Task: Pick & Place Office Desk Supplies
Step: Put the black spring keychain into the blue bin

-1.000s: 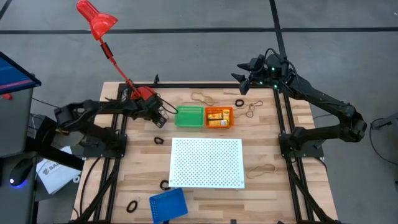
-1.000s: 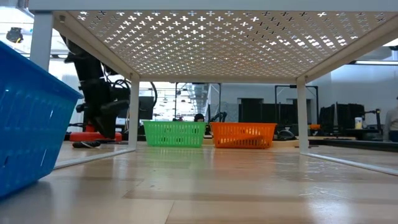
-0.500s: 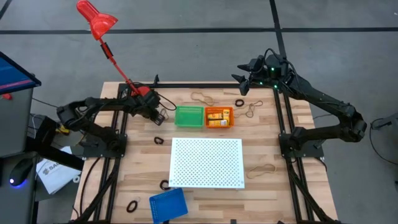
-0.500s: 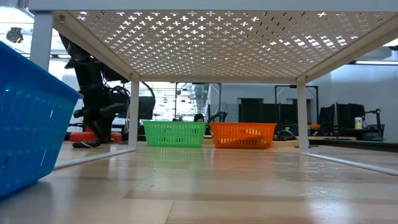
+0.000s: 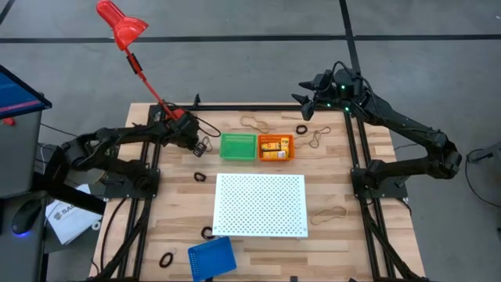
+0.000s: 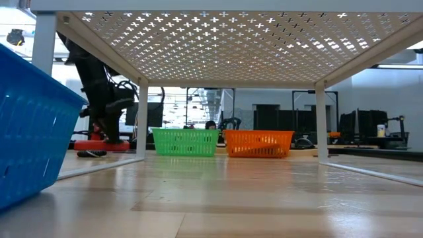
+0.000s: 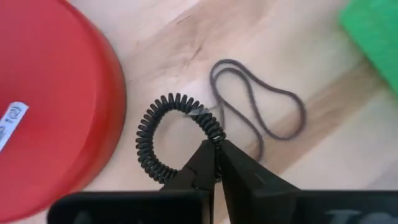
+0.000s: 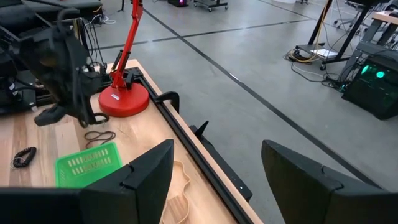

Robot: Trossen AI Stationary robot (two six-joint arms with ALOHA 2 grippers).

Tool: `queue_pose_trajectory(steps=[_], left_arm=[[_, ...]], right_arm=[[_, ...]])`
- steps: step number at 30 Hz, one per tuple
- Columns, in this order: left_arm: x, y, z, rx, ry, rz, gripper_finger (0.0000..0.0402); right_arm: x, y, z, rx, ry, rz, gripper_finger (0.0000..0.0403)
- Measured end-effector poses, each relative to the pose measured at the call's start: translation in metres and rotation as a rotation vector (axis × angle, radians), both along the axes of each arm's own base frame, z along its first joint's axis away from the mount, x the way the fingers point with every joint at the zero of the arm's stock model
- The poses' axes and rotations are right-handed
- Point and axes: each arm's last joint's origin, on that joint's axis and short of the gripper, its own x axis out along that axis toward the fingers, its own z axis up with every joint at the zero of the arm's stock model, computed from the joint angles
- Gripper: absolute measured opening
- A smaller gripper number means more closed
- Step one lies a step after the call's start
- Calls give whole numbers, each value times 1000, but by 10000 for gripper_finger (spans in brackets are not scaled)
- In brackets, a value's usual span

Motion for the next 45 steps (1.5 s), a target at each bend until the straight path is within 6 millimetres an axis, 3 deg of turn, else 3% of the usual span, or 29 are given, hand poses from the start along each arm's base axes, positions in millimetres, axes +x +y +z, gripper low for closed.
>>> queue_pose_trajectory(steps=[10, 16, 28, 35, 45], left_arm=[[-12, -58, 42, -60, -136, -128, 4], [-19, -99, 55, -123, -192, -235, 4], [-22, -191, 55, -253, -225, -536, 4], [-24, -245, 58, -325, -374, -721, 4], [-19, -313, 43, -440, -526, -869, 4]], right_arm=[[0, 0, -1, 16, 6, -3, 240], [0, 0, -1, 17, 4, -4, 240], [-1, 0, -1, 130, -71, -52, 240], [-1, 3, -7, 225, -49, -74, 240], [-1, 6, -10, 271, -40, -80, 240]])
